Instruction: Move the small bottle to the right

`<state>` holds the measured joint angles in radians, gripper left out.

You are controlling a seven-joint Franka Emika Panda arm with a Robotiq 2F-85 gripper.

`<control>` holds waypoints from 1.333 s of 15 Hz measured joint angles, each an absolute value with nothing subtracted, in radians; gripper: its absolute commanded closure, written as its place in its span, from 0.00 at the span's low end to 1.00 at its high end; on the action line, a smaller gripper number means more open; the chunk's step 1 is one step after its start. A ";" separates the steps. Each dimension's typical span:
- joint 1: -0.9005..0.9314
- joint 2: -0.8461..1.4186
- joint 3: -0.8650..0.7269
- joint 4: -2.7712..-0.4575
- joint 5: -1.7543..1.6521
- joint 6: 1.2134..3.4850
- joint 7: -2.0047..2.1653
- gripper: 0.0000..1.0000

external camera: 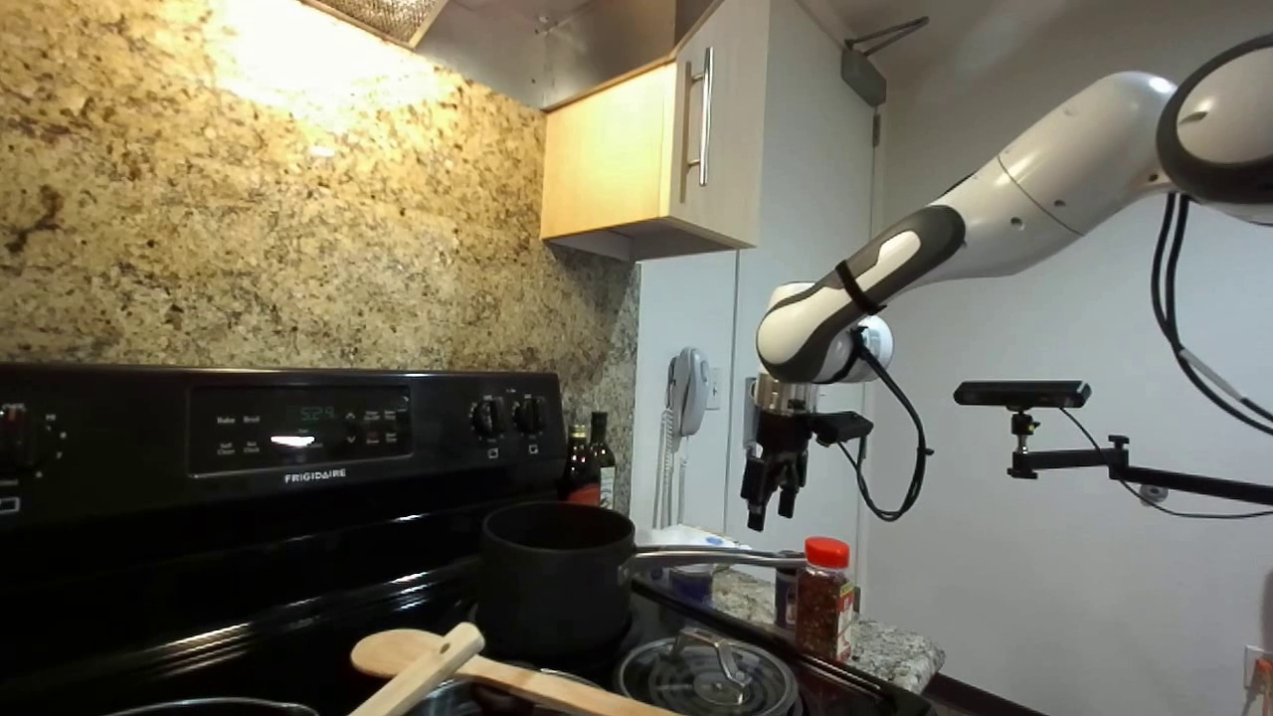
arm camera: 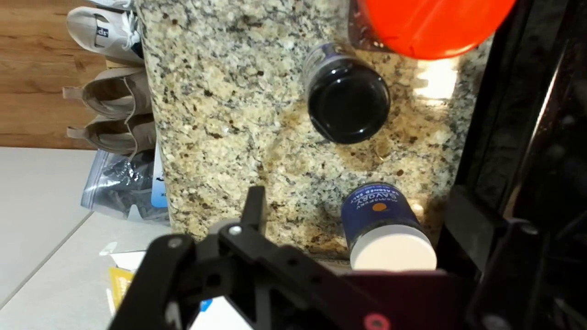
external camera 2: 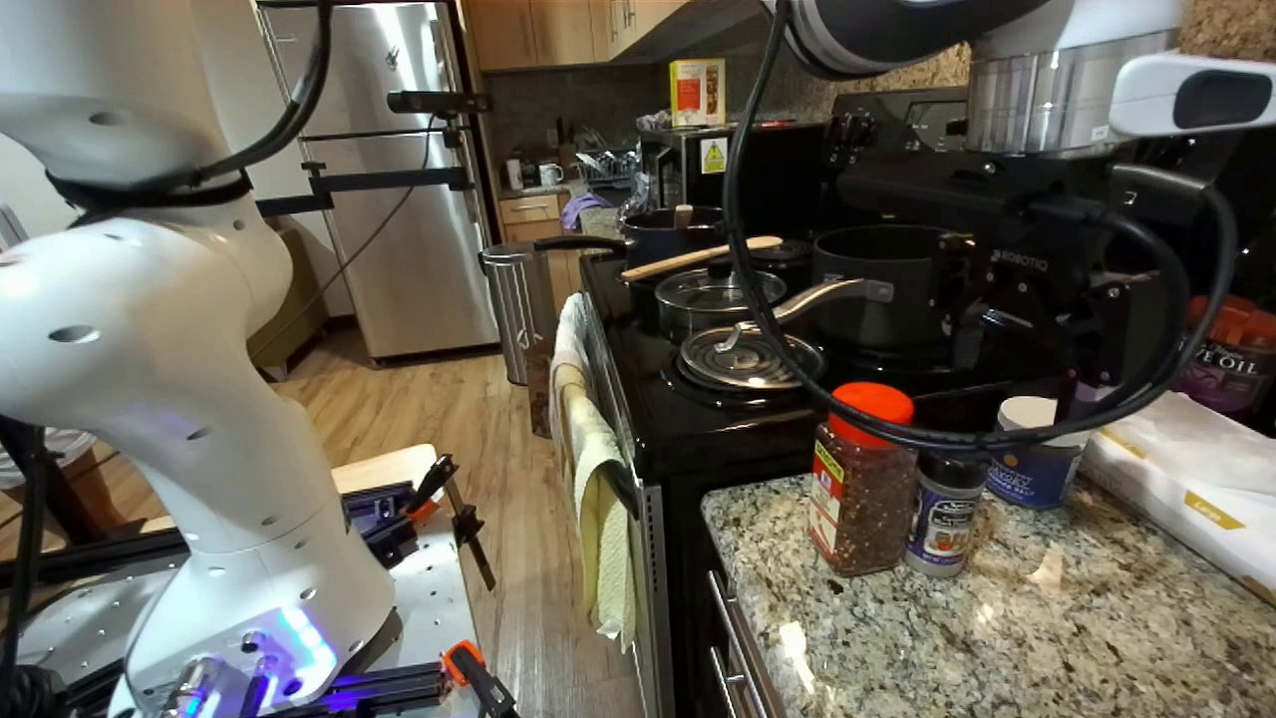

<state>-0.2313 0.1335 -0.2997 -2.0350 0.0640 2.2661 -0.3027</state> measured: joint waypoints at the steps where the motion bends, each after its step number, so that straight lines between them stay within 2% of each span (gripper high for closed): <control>1: -0.238 0.144 -0.300 -2.028 0.064 2.266 -0.301 0.00; 6: -0.263 0.178 -0.299 -2.016 0.064 2.226 -0.295 0.00; 7: -0.264 0.185 -0.298 -2.015 0.064 2.219 -0.295 0.25; 9: -0.265 0.198 -0.293 -2.015 0.064 2.213 -0.295 0.33; 17: -0.266 0.216 -0.273 -1.997 0.064 2.199 -0.295 0.87; 19: -0.267 0.217 -0.273 -1.995 0.064 2.195 -0.295 0.91; 20: -0.268 0.217 -0.273 -1.995 0.064 2.194 -0.295 0.88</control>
<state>-0.2676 0.2171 -0.2732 -1.9952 0.0644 2.1945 -0.2952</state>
